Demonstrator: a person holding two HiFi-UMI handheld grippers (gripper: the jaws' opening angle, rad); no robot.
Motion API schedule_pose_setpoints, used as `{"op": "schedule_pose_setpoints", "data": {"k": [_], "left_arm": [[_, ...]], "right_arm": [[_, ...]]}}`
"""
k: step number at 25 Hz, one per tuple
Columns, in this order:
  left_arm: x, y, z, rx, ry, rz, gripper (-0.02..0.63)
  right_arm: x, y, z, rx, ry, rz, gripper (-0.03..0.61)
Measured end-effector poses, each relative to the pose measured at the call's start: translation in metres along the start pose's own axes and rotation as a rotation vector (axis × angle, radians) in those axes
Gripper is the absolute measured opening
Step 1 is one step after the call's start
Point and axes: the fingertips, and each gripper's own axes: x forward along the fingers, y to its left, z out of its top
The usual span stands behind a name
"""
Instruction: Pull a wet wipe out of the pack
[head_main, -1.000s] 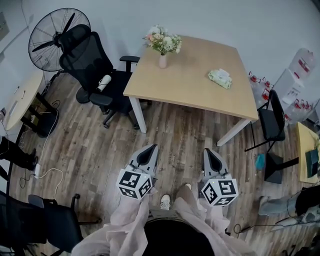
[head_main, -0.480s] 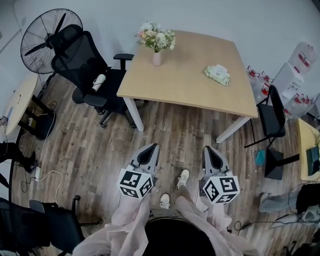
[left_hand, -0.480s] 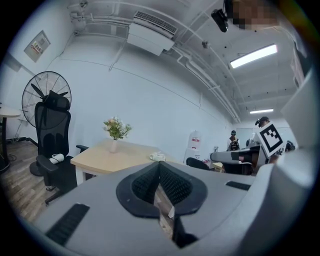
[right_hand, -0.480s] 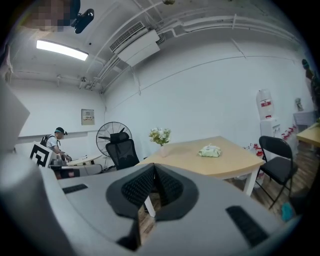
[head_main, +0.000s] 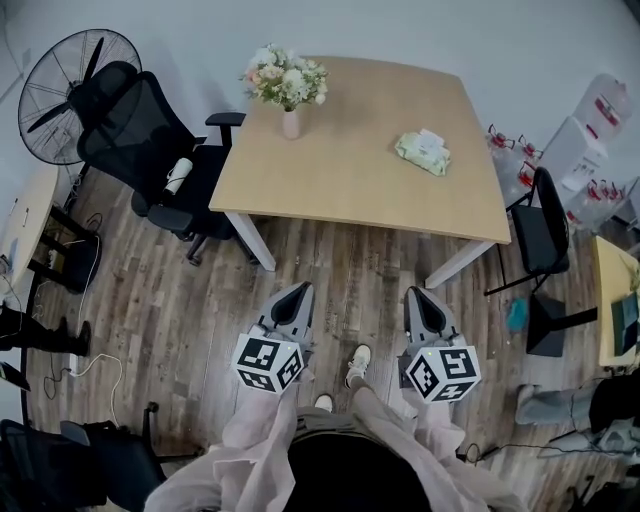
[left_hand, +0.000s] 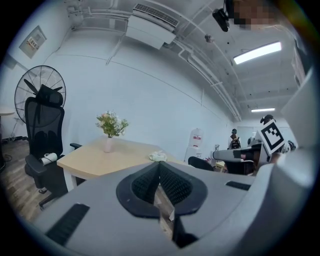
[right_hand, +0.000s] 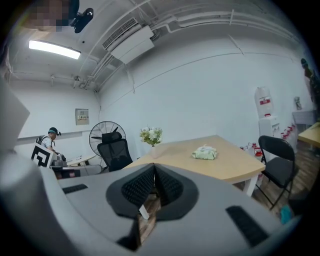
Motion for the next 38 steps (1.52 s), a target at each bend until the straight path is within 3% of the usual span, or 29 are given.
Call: {"op": "schedule_pose_setpoints", "data": {"k": [24, 38], "left_arm": [[0.144, -0.01, 0.024, 0.002, -0.033, 0.069, 0.01], [0.162, -0.019, 0.006, -0.027, 0.015, 0.096, 0.01]], "right_arm": [[0.094, -0.114, 0.047, -0.025, 0.004, 0.087, 0.012], [0.104, -0.139, 0.034, 0.002, 0.048, 0.103, 0.012]]}}
